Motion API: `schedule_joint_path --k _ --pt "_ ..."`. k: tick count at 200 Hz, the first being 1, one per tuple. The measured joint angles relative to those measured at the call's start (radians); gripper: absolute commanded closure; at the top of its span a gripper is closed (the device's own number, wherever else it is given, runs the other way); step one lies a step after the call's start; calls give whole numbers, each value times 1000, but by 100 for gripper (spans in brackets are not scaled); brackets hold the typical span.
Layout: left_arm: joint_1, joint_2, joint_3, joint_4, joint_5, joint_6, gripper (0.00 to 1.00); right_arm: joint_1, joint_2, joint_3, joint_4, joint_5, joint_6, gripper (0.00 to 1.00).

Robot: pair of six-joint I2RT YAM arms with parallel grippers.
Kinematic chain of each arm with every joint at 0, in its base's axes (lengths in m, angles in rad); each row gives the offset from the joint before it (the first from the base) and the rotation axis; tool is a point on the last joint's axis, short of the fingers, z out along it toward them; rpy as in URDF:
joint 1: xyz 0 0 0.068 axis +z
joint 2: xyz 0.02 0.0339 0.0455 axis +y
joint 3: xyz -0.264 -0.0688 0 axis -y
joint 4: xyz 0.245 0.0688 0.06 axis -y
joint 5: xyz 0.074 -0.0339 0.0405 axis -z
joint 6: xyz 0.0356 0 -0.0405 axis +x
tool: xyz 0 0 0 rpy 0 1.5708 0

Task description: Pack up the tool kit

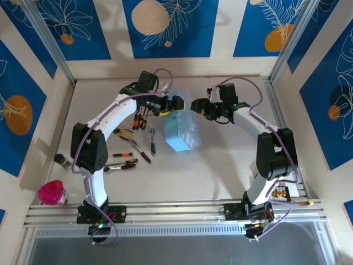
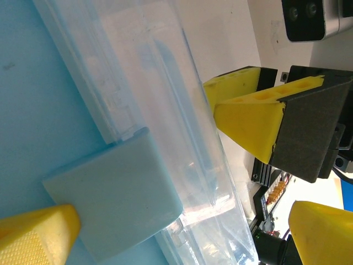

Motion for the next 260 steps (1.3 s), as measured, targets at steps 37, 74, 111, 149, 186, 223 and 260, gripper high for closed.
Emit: schedule_joint_path --k 37,74,111,149,186,223,260 --pt "-14 3 9 8 0 1 0 -22 -18 -26 -8 -26 -2 36" --pt "-27 29 19 19 6 0 0 -8 -21 -28 -27 -70 -13 34" --pt "-37 40 32 17 5 3 0 -3 -21 -32 -44 -74 -28 35" --pt "-38 41 36 16 5 -2 0 -4 -5 -12 -89 -60 -41 48" --pt "-39 42 36 23 25 -23 0 -4 -5 -3 -107 -56 -38 61" --pt "-49 47 36 41 39 -55 0 -2 -5 -2 -109 -50 -37 69" --pt "-49 48 31 67 45 -117 0 0 -2 3 -117 -47 -34 78"
